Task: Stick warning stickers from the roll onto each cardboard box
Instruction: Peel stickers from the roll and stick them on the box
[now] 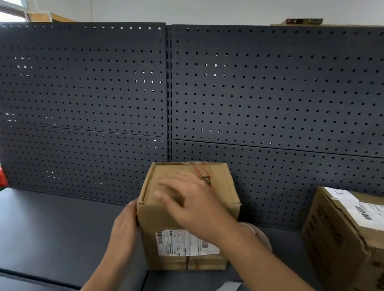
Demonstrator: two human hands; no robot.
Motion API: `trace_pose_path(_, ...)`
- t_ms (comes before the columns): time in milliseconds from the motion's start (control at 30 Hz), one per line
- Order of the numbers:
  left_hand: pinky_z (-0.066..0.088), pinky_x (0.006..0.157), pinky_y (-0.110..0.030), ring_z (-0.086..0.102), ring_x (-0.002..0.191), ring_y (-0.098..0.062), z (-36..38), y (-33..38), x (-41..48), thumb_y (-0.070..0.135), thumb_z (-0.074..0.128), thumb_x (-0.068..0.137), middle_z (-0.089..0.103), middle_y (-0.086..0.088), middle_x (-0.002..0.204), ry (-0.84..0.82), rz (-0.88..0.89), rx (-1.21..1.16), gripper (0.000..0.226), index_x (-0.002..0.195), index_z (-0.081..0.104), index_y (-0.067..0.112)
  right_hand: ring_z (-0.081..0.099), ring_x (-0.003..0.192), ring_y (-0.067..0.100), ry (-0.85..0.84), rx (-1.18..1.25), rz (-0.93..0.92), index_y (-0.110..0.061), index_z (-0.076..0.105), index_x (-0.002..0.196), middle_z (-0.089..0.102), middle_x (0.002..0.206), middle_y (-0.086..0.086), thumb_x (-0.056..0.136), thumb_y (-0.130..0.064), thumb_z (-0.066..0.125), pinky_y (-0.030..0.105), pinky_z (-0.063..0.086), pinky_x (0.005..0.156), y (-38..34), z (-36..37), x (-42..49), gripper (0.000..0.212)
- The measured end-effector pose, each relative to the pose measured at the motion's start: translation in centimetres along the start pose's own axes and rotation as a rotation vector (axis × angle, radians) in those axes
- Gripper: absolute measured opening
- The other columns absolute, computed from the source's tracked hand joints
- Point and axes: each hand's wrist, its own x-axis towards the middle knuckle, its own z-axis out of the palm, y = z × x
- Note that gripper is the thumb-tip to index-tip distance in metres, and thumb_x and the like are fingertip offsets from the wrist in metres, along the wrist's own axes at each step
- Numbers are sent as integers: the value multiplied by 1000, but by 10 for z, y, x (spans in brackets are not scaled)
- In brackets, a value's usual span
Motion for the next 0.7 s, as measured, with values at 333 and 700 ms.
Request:
trace_pose_path(333, 41, 92, -23, 60, 87, 26, 22, 73, -30, 65, 23, 106, 70, 40, 90, -165, 134, -22, 51, 95, 71, 52, 54, 127, 9, 526, 412, 587, -29, 55, 137, 55, 134, -11, 99, -48, 62, 46, 51, 107, 72, -26, -45, 42)
trace_pose_path(700, 33, 113, -31, 46, 135, 2, 24, 68, -37, 77, 31, 97, 50, 27, 145, -193, 155, 176, 61, 150, 43, 50, 66, 117, 6, 385, 605, 693, -35, 69, 127, 74, 121, -14, 87, -83, 51, 45, 52, 108, 91, -1, -56, 65)
